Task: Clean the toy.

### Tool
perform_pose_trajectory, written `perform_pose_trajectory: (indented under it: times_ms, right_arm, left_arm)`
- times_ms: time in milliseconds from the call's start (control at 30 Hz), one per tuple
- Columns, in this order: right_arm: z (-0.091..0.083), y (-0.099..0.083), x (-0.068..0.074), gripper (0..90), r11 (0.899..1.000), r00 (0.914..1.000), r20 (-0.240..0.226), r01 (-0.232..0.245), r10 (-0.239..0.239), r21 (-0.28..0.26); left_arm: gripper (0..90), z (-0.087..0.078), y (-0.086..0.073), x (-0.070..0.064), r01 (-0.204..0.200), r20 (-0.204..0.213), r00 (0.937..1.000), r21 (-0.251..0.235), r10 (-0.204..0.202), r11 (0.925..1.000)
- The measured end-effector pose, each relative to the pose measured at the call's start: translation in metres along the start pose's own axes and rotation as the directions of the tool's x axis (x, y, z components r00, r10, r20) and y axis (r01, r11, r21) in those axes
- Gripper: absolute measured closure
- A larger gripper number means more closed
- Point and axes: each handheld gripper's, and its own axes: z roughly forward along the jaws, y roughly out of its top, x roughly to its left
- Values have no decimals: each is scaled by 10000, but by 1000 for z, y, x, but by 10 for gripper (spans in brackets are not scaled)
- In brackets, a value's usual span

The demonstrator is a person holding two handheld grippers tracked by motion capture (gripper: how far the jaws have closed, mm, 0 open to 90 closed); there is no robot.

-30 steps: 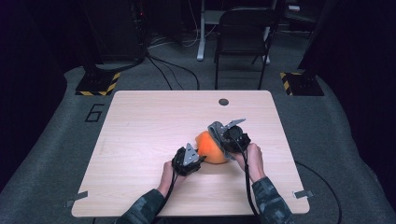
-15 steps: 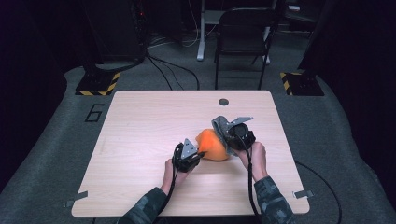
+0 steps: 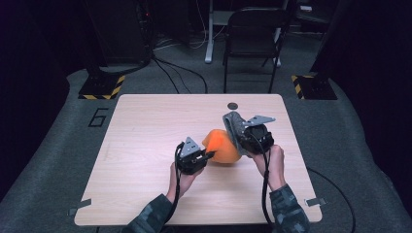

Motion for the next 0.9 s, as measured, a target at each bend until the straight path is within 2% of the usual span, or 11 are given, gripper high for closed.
perform_pose_trajectory:
  times_ms: [200,300,333,400,433,533,667,700,733,867,900]
  right_arm:
    - [4,4,23,749,9982,9952,-824,550,-530,229]
    - [20,0,39,749,9940,9888,-1246,905,-822,622]
    - [27,-2,45,749,9908,9877,-1265,1036,-922,871]
    - [40,-7,53,750,9859,9877,-1151,1190,-1055,1176]
    - [44,-9,53,751,9840,9868,-1021,1372,-1257,1139]
    - [46,-10,51,756,9828,9873,-933,1393,-1284,1209]
    - [48,-13,41,760,9828,9897,-867,1248,-1137,1358]
    - [48,-15,38,760,9822,9925,-787,1054,-941,1557]
    - [48,-16,34,761,9809,9922,-675,1139,-1043,1578]
    - [52,-22,16,762,9781,9977,-275,663,-620,1975]
    - [54,-25,10,762,9741,9995,-7,304,-311,2242]
  left_arm:
    - [800,10,-14,3,518,29,9986,537,-521,9972]
    - [799,10,-16,3,678,24,9977,520,-680,9963]
    - [798,10,-16,3,643,-1,9979,547,-643,9964]
    - [798,12,-19,3,916,12,9958,620,-918,9939]
    - [798,12,-20,4,892,10,9960,661,-895,9938]
    - [797,12,-20,5,675,7,9977,711,-678,9952]
    - [794,13,-21,5,887,99,9959,750,-897,9932]
    - [793,13,-22,5,925,91,9956,743,-934,9929]
    - [792,13,-22,6,815,93,9965,779,-825,9936]
    - [790,13,-23,8,932,150,9954,773,-946,9926]
    - [789,13,-23,8,944,165,9953,777,-959,9925]
